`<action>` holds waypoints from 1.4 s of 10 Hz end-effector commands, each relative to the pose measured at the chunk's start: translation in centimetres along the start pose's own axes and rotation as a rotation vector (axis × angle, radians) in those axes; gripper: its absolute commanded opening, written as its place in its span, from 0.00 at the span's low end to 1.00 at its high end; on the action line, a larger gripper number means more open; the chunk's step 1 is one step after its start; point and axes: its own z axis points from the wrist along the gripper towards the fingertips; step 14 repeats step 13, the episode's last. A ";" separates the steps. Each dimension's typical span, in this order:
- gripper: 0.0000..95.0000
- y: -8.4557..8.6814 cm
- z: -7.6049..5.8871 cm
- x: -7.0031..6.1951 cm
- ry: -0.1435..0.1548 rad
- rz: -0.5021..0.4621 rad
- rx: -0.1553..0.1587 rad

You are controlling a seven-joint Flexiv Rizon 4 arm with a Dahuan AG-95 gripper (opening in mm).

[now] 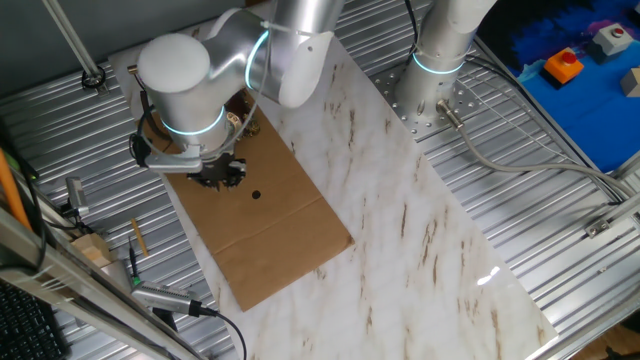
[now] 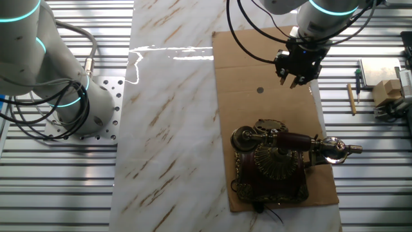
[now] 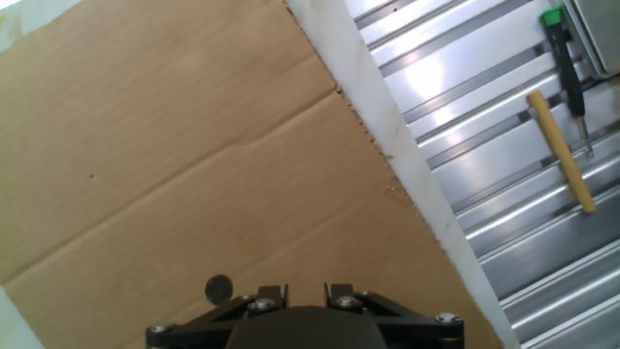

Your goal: Dial a number on an old rotary phone

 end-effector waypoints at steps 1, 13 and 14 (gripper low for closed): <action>0.20 0.0 0.0 0.1 0.054 0.001 0.028; 0.00 0.0 0.0 0.1 0.044 0.035 0.027; 0.00 0.0 0.0 0.1 0.044 0.035 0.027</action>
